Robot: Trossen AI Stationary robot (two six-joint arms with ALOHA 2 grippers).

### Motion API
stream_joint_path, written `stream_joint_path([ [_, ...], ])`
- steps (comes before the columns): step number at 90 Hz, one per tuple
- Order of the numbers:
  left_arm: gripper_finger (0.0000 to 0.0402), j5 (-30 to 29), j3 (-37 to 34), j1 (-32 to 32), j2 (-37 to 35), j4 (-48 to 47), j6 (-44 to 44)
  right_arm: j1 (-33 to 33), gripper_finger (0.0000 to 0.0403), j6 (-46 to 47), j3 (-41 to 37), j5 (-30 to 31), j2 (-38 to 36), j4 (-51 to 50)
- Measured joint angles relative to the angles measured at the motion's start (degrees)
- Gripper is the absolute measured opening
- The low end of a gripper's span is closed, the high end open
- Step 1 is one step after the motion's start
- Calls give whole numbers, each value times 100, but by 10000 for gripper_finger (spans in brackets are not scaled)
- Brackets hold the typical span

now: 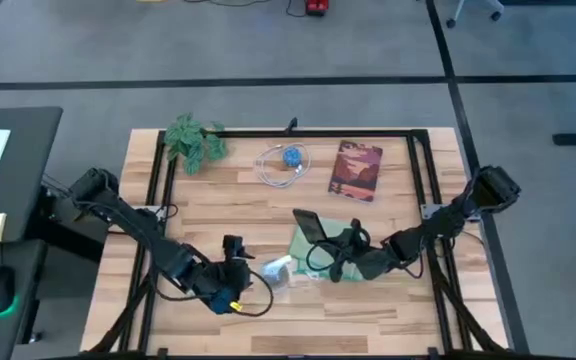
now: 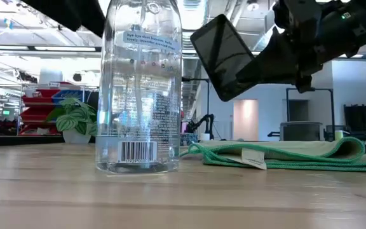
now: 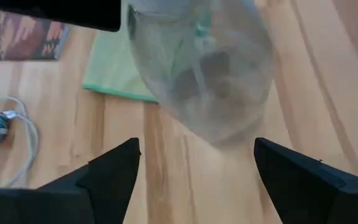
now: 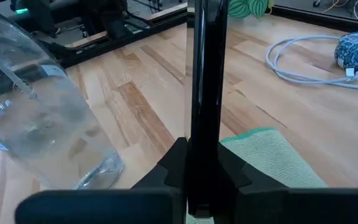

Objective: Apply microfiber cloth
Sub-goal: Spray the front of the black cellphone with the spray bottle

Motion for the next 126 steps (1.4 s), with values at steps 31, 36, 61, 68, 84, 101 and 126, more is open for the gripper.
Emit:
stream_joint_path([
  [31, 292, 646, -327, -111, 365, 1911, -443, 0, 21, 0, -2, -2, 0, 2],
  [36, 292, 746, -329, -139, 448, 2175, -482, 0, 21, 0, 0, -2, 0, 5],
  [61, 292, 35, -327, -361, 457, 2390, -393, 0, 21, 0, -2, -39, 0, 0],
  [68, 292, -20, -327, -306, 457, 2430, -59, 0, 21, 0, -1, -40, 1, -1],
  [84, 292, -67, -328, -1, 459, 3298, 1003, 0, 21, 2, -2, -44, 0, 0],
  [101, 292, -209, -327, 280, 459, 3787, 1619, 0, 21, 2, -2, -118, 0, 2],
  [126, 260, 133, -327, 474, 459, 4430, 2071, 0, 21, 2, -2, -146, 2, -4],
])
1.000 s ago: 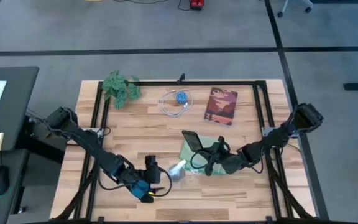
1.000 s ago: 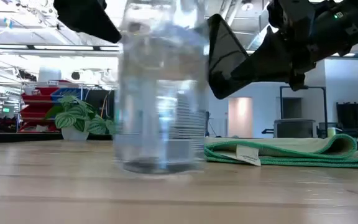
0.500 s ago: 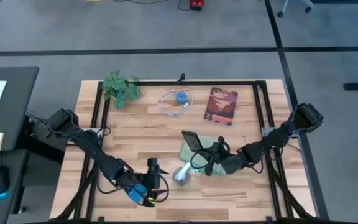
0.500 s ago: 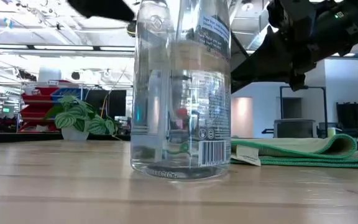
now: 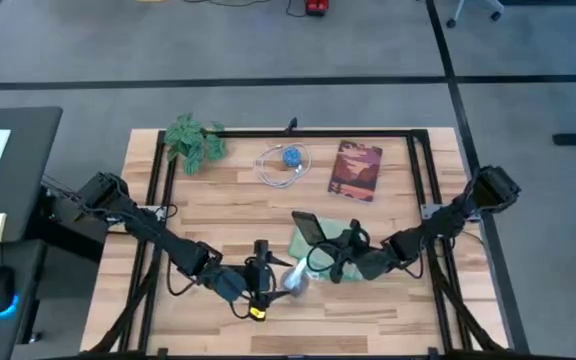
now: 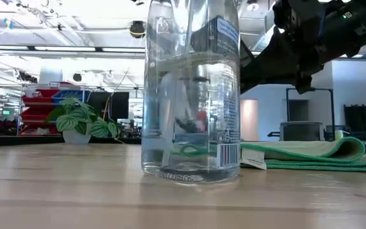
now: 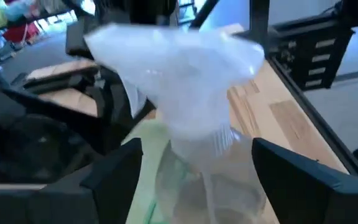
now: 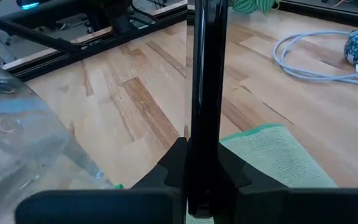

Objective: Apply microfiber cloth
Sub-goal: Spray the front of the black cellphone with the spray bottle

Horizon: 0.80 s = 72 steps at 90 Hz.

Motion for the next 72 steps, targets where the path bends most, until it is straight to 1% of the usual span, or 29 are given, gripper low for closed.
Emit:
stream_joint_path([
  [13, 228, 350, 0, 115, 0, 151, -58, 0, 21, 0, 1, -2, 0, 0],
  [46, 150, 352, 0, 192, 0, 228, -341, 0, 21, 0, 2, -2, -2, -3],
  [58, 107, 260, 0, 183, 0, 225, -517, 0, 21, 0, 2, -2, 0, -5],
  [65, 105, 128, 0, 138, 0, 201, -625, 0, 21, 0, 0, -2, 0, -28],
  [72, 105, -171, 0, 35, 0, 162, -676, 0, 21, 0, 1, -2, 0, -37],
])
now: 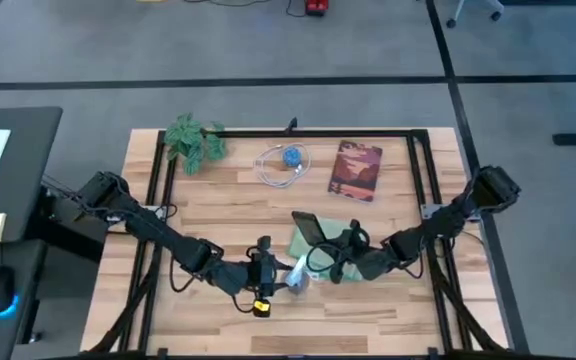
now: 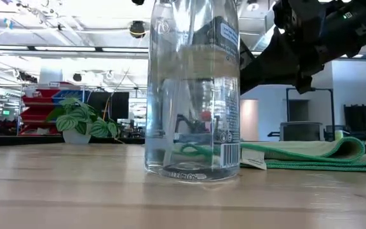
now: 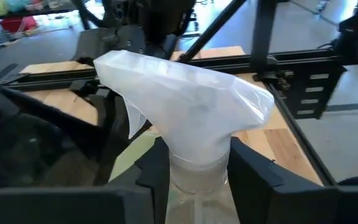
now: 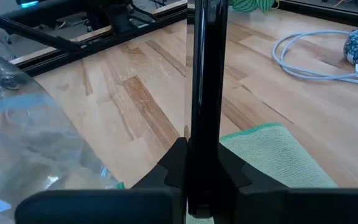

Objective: Apply microfiber cloth
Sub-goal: Spray the front of the black cellphone with the spray bottle

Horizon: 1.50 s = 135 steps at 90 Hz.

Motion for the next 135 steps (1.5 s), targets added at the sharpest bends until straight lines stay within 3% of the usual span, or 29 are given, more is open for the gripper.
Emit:
stream_joint_path([
  [13, 105, -539, 55, -194, 4, -172, -203, 0, 21, 0, 2, 0, 0, -3],
  [32, 105, -627, 298, -225, 7, -742, -1198, 0, 21, -2, -1, 0, 0, 4],
  [49, 106, -626, 323, -235, 4, -906, -1311, 0, 21, -2, 0, 0, 0, 23],
  [65, 181, -475, 323, -258, 4, -937, -1378, -7, 21, -4, -1, 2, 0, 61],
  [79, 248, 122, 321, -258, 4, -947, -1152, -9, 21, -4, 2, 2, 0, 61],
  [90, 275, 397, 321, -266, -7, -953, -786, -9, 21, -4, -1, 2, 0, 61],
  [135, 284, 365, 321, -125, -579, -1716, 72, -7, 21, -9, -1, 2, 0, 48],
])
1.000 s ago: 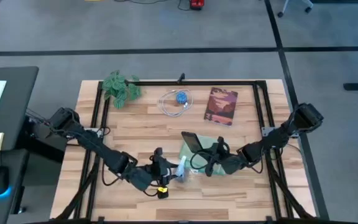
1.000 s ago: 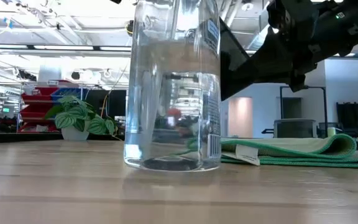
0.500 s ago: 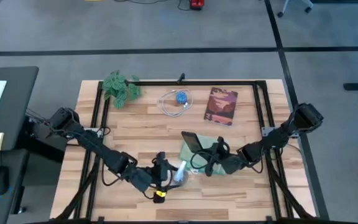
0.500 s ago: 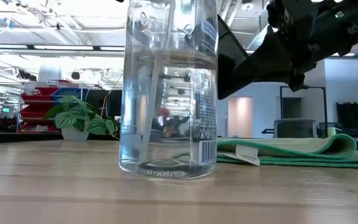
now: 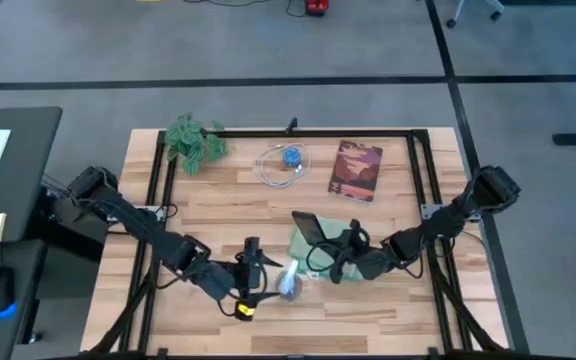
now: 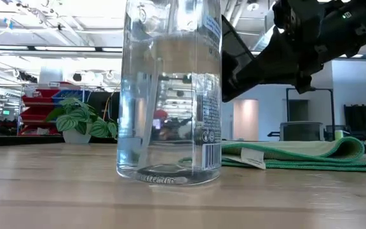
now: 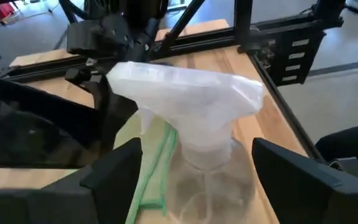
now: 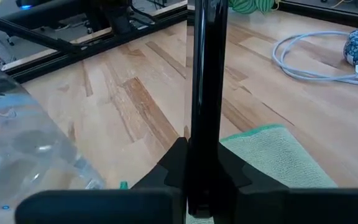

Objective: Apply microfiber cloth
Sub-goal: Spray the front of the black cellphone with the spray bottle

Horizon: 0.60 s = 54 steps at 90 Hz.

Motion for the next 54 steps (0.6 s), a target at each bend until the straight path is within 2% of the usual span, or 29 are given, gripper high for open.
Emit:
stream_joint_path([
  [11, 284, 95, 0, 273, 141, -120, -68, 0, 21, 2, 0, 0, 0, 4],
  [22, 284, 883, -6, 560, 214, 39, -30, 0, 21, 2, 2, 0, -1, 19],
  [30, 284, 1194, -7, 705, 219, 131, 23, 0, 21, 2, 2, 0, 0, 48],
  [54, 284, 1440, -7, 807, 210, 434, 528, -4, 21, -408, 2, 0, 0, 363],
])
